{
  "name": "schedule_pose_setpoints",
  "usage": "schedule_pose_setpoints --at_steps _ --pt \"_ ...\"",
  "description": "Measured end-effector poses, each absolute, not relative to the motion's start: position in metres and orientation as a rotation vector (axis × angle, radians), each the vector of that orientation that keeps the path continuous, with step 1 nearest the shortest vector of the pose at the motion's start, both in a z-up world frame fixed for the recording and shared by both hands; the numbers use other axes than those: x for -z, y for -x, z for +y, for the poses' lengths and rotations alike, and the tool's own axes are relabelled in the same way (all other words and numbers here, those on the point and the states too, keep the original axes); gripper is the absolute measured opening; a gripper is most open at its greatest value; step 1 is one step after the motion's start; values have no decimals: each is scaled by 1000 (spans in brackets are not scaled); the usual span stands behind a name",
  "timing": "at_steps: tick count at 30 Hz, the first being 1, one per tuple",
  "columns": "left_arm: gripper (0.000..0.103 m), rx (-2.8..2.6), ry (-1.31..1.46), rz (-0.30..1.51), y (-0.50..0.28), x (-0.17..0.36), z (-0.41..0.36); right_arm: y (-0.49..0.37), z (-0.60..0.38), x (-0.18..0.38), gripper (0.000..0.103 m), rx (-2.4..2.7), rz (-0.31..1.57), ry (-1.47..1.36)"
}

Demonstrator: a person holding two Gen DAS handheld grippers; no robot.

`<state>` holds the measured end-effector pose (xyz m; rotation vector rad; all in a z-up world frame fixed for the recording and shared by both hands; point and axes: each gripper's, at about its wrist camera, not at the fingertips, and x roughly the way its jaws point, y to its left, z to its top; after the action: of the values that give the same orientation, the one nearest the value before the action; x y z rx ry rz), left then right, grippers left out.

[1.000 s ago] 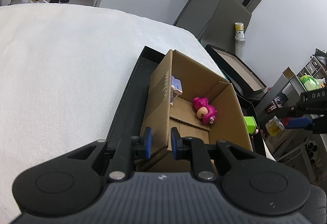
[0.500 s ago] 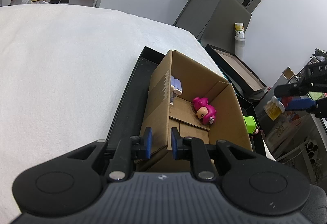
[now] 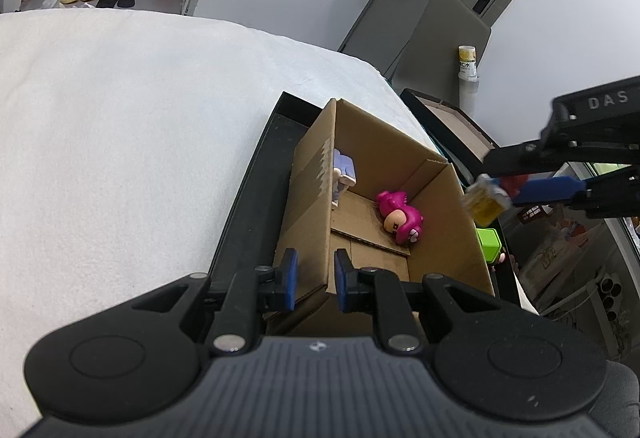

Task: Organize rigid objects
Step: 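Carry the blue-red figure with the right gripper into the cardboard box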

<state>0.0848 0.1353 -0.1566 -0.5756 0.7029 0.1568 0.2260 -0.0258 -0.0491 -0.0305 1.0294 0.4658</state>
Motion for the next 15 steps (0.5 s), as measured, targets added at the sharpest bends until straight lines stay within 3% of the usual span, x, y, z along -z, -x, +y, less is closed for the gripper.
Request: schedule_pose_setpoints --at_steps 15 --pt "18 -156 580 701 -85 157 135 -223 11 80 39 -538 1090 56"
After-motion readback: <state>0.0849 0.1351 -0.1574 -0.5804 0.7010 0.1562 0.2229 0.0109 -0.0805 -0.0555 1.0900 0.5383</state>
